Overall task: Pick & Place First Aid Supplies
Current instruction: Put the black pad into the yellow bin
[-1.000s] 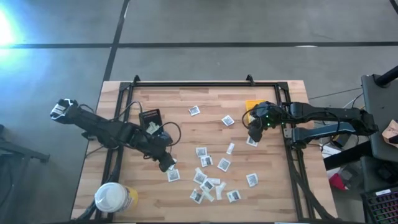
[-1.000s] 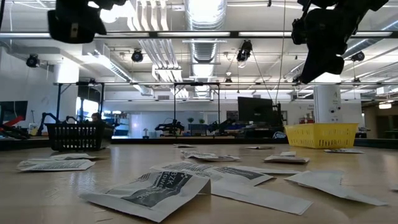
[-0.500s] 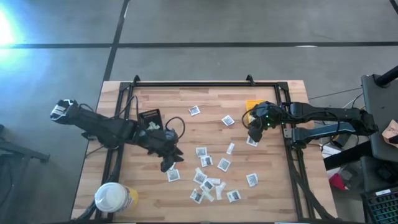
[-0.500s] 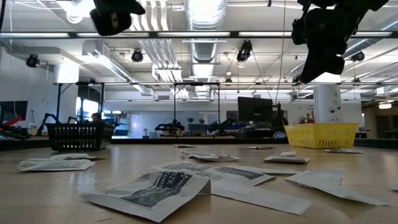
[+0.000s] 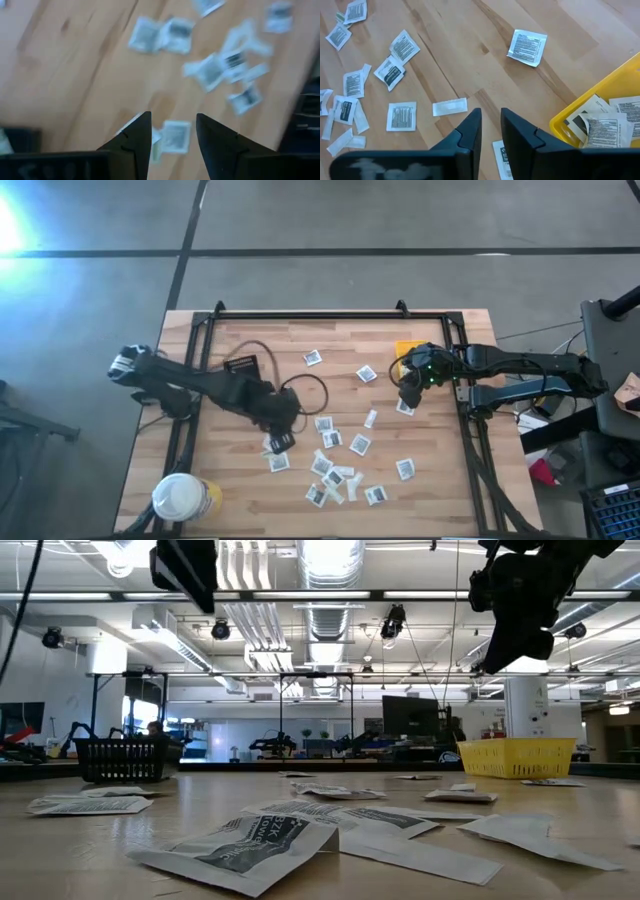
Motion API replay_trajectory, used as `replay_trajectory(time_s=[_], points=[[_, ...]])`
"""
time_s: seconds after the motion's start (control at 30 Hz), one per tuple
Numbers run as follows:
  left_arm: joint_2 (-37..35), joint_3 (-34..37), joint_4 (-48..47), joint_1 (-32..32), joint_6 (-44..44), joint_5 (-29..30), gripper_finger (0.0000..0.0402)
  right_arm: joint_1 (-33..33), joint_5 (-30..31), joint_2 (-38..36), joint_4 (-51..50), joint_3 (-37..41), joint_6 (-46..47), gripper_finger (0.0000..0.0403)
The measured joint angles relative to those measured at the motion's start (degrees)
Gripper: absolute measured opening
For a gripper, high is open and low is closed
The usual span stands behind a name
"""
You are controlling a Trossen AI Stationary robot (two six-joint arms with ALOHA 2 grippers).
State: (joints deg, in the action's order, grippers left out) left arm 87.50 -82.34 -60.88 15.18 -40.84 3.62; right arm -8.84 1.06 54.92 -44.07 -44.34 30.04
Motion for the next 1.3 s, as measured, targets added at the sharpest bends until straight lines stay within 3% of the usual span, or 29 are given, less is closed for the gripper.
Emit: replay_trajectory(time_s=[0.1, 0.33, 0.63, 0.77, 1.3], points=[[3.9, -1.4, -5.0, 0.4, -2.3, -0.1, 0.0147, 0.0, 0.0, 0.0, 0.0, 0.0, 0.0, 0.0064], [6.4, 2.7, -3.0, 2.3, -8.3, -0.5, 0.0147, 0.1, 0.0, 0.0, 0.0, 0.0, -0.1, 0.0069], [3.3, 18.2, 12.4, 4.2, -19.0, -1.4, 0.0147, 0.1, 0.0, 0.0, 0.0, 0.0, -0.2, 0.0080], [3.2, 22.9, 13.9, 4.2, -23.3, -1.4, 0.0147, 0.1, 0.0, 0.0, 0.0, 0.0, -0.2, 0.0074], [3.3, 28.2, 16.9, 4.2, -29.1, 2.5, 0.0147, 0.1, 0.0, 0.0, 0.0, 0.0, -0.1, 0.0078]])
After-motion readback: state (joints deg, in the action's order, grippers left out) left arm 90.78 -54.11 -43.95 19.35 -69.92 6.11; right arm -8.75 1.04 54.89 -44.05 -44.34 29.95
